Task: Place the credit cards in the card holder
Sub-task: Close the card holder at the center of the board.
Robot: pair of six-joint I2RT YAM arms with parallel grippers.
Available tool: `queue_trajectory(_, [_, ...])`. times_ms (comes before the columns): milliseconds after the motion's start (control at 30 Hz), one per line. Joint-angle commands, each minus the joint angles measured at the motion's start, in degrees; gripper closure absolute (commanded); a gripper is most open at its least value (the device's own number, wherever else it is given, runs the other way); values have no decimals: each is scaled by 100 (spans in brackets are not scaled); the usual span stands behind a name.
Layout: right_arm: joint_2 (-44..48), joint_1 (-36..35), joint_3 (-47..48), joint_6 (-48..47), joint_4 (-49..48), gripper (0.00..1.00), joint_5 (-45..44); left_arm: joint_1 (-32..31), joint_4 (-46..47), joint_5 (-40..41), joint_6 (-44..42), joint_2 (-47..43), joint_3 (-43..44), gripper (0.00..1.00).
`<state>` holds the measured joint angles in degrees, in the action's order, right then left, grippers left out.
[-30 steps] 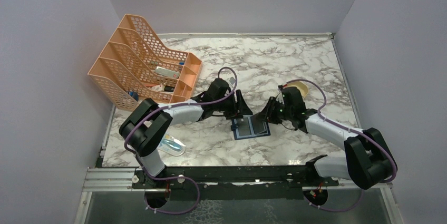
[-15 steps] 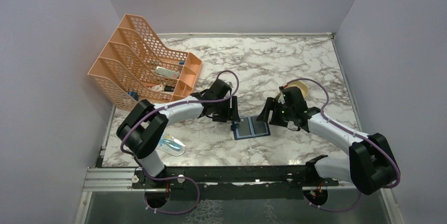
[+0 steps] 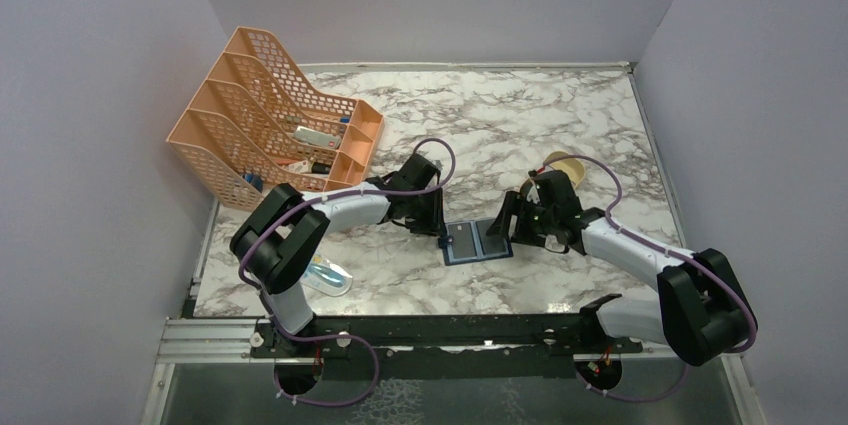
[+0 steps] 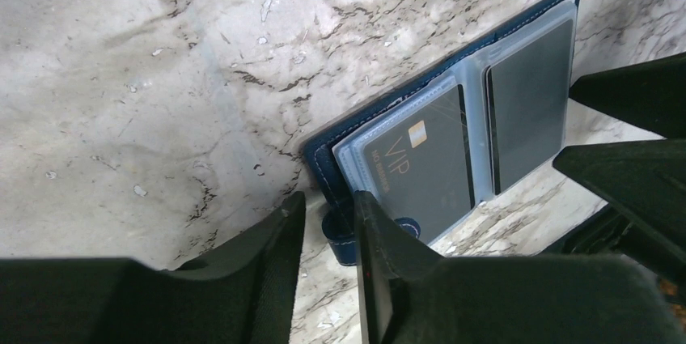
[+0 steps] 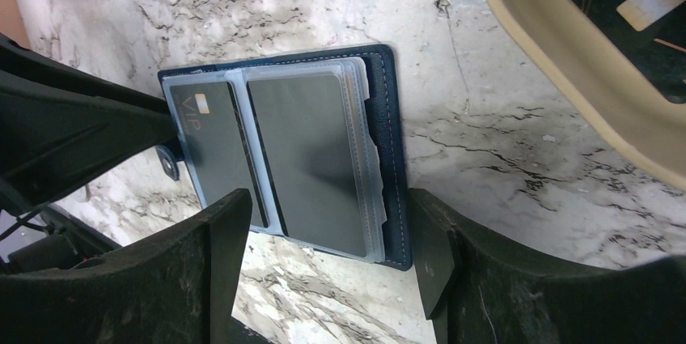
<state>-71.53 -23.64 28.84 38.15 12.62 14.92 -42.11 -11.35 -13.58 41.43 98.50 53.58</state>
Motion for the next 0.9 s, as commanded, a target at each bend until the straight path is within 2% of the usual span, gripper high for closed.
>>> queue_trajectory(0, [-143, -36, -204, 205, -337, 29, 332, -17, 184, -372, 98, 113, -363, 76])
queue_trajectory(100, [-129, -35, -246, 429, -532, 29, 552, -22, 456, -578, 270, 84, -489, 85])
queue_trajectory(167, [-72, -31, -235, 559, -630, 29, 672, -20, 555, -598, 311, 90, -513, 87])
queue_trajectory(867, [729, -36, -113, 1112, -731, 30, 1461, -6, 731, -534, 325, 98, -579, 89])
